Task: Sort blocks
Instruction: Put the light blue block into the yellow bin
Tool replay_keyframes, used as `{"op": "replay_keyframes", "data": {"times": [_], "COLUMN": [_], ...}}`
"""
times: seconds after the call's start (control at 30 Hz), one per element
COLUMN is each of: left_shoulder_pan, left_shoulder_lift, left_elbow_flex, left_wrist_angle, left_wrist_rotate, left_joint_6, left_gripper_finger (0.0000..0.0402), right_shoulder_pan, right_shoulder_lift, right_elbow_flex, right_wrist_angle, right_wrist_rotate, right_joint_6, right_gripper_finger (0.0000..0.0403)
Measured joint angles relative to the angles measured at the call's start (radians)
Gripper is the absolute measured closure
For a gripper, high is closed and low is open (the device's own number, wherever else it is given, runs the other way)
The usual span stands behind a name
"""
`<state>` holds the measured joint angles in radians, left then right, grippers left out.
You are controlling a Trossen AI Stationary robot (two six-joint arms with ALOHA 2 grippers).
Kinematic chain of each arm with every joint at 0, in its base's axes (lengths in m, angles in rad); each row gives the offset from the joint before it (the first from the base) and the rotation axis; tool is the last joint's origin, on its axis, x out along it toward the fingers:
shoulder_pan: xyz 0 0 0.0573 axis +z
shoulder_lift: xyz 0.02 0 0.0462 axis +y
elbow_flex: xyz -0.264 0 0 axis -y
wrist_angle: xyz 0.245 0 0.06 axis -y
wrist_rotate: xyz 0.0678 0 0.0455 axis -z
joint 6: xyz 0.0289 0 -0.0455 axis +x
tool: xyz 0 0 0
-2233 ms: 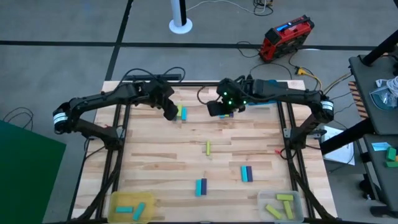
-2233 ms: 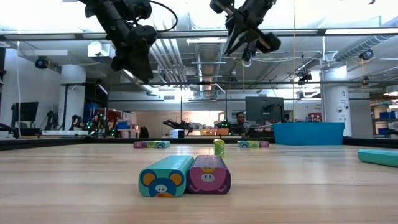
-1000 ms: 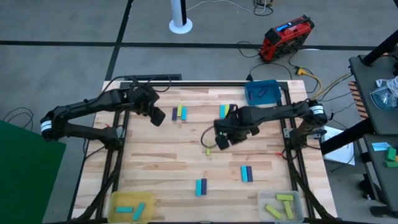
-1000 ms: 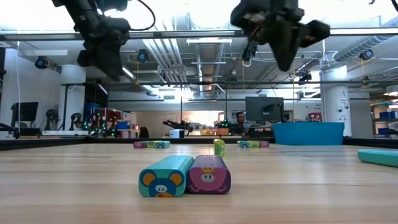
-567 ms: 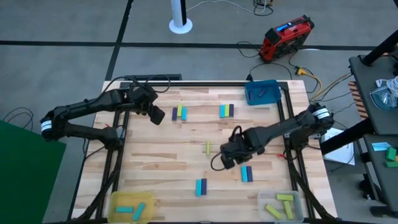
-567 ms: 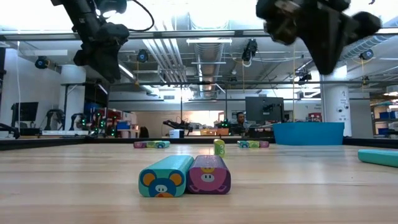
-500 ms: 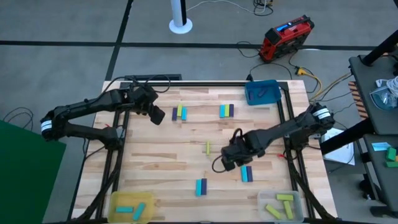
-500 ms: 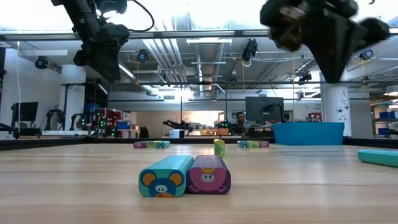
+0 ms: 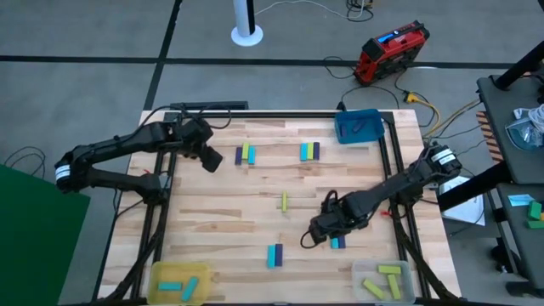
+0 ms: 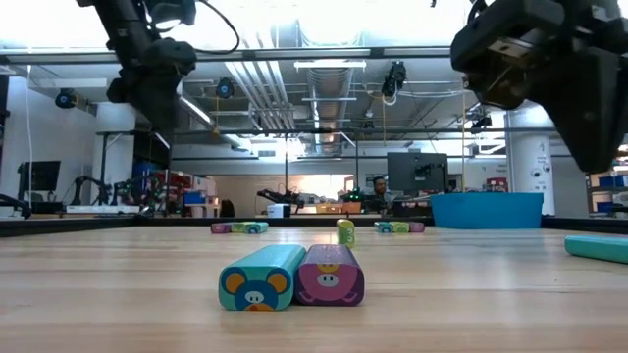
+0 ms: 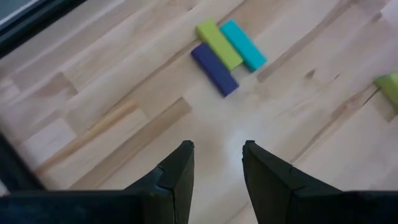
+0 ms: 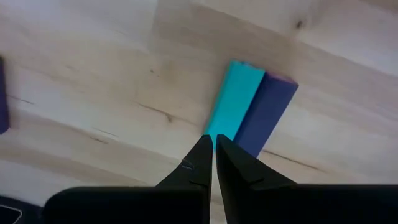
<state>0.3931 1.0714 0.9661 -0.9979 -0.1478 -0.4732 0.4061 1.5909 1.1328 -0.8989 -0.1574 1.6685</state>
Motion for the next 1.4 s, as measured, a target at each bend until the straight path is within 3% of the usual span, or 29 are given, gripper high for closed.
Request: {"op": "replay_keyframes", "data": {"times": [0.33, 0.73, 0.9, 1.07, 1.4], "left_shoulder_pan": [0.0, 0.0, 0.0, 0.0, 0.0], "left_shoulder_lift": [-0.027, -0.031, -0.031, -0.031, -0.031], "left_elbow_flex": [0.0, 0.0, 0.0, 0.0, 0.0], "left_wrist_angle": [-0.062, -0.062, -0.061, -0.059, -0.055], "left_wrist_rotate": [0.0, -0.001, -0.002, -0.002, -0.003], "left_joint_6": [-0.008, 0.006, 0.011, 0.011, 0.011], "left_gripper_finger": [0.0287, 0.0287, 0.0287, 0.0287, 0.0287], "right_shoulder_pan": [0.019, 0.024, 0.022, 0.019, 0.017], "right_shoulder_lift": [0.0, 0.0, 0.001, 0.001, 0.001], "right_elbow_flex": [0.002, -0.052, -0.114, -0.165, -0.195], "right_wrist_angle": [0.021, 0.033, 0.114, 0.238, 0.263], "right_wrist_rotate": [0.0, 0.016, 0.021, 0.022, 0.047], "right_joint_6": [0.037, 0.043, 0.043, 0.063, 0.068], "right_gripper_finger": [0.0382, 0.0252, 0.0219, 0.0207, 0.0207]}}
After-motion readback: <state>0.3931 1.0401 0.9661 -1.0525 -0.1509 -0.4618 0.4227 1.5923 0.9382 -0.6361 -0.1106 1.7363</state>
